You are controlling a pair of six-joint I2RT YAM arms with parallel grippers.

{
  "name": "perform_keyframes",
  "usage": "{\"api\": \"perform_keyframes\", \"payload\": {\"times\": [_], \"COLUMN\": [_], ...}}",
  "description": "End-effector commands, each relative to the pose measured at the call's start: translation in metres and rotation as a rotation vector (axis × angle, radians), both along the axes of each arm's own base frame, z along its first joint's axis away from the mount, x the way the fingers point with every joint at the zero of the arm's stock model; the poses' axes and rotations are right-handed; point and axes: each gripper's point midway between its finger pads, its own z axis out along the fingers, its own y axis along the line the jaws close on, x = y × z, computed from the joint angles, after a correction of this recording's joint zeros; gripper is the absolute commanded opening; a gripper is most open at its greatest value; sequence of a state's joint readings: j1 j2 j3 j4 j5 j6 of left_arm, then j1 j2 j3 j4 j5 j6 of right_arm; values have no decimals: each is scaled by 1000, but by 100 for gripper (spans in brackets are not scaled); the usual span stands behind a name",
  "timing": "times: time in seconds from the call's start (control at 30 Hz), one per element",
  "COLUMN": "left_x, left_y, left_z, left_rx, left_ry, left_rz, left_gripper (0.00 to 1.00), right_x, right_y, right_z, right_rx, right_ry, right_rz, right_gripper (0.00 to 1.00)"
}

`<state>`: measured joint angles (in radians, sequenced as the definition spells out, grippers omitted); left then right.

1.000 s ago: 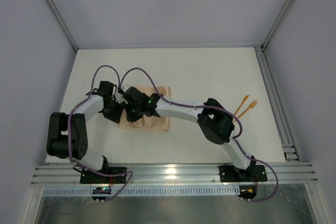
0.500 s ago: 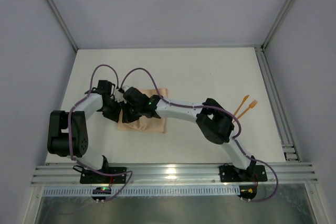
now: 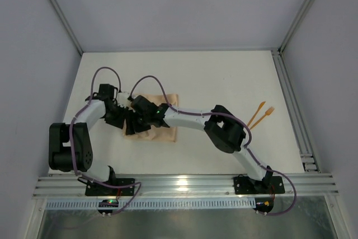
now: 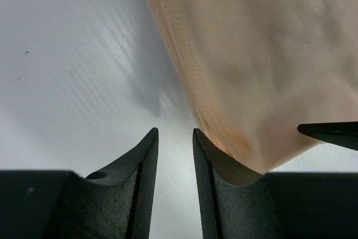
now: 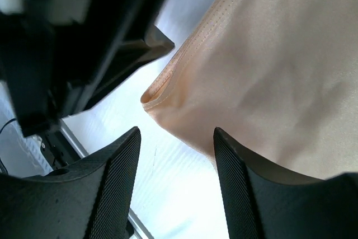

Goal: Fold the napkin into a case and place the utensils inside
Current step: Fold the rectangle-folded napkin at the center of the board, then move the square-folded napkin to the center of the board.

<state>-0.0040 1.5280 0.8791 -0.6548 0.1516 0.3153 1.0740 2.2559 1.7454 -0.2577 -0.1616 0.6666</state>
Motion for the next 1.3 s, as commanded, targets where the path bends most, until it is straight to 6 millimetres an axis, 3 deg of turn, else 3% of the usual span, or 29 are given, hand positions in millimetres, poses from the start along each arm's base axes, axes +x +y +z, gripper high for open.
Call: {"api": "perform_keyframes", "payload": {"times": [0.0,0.07,0.1,0.13,0.17,0.2,0.23,0.27,0.3,0.33,0.37,0.43,0.57,0.63,0.77,0.9,0.97,1.07,1.1,1.17,1.2,1.27], "left_x": [16,15,16,14,12,10,8,3,-1,-3,-5,-12,-19,-20,-34,-37,-35,-32,-31,-29,-28,-26], "left_y": [15,16,11,8,4,-2,-5,-8,-9,-9,-13,-17,-24,-24,-13,-9,-11,-19,-20,-20,-19,-19], "left_z": [29,37,43,51,56,60,63,65,64,61,55,41,14,2,-12,-19,-22,-14,-10,2,6,14], "left_rx": [33,33,6,-7,-29,-59,-74,-80,-80,-69,-61,-37,21,37,90,115,106,62,56,58,61,61], "left_ry": [-89,-102,-115,-130,-139,-150,-154,-148,-138,-126,-111,-73,-7,16,66,56,58,38,27,-5,-15,-32], "left_rz": [35,35,24,8,-6,-21,-30,-41,-49,-59,-76,-101,-136,-138,-148,-159,-153,-159,-162,-168,-169,-169], "left_gripper": [34,35,36,36,38,38,39,41,42,43,43,44,43,42,39,39,39,39,39,39,40,41], "right_x": [4,5,11,12,9,18,19,16,19,29,24,29,16,11,-2,-22,-27,-20,-14,15,17,50], "right_y": [12,-2,-15,-25,-43,-60,-72,-93,-105,-121,-136,-145,-147,-147,-174,-195,-200,-199,-197,-206,-205,-222], "right_z": [69,76,98,102,87,108,105,80,86,77,55,43,9,-1,-40,-64,-65,-35,-14,18,21,38], "right_rx": [117,86,87,77,38,70,72,25,41,25,-10,3,5,2,-88,-126,-125,-104,-75,-43,-43,-27], "right_ry": [-97,-140,-203,-216,-202,-218,-192,-151,-152,-132,-92,-59,18,40,107,177,183,124,84,15,7,-31], "right_rz": [35,32,15,1,-8,-43,-61,-76,-100,-141,-148,-150,-90,-84,-138,-157,-158,-151,-151,-203,-201,-270], "right_gripper": [60,60,61,61,61,60,56,53,49,40,36,30,15,13,5,3,3,4,6,15,19,33]}}
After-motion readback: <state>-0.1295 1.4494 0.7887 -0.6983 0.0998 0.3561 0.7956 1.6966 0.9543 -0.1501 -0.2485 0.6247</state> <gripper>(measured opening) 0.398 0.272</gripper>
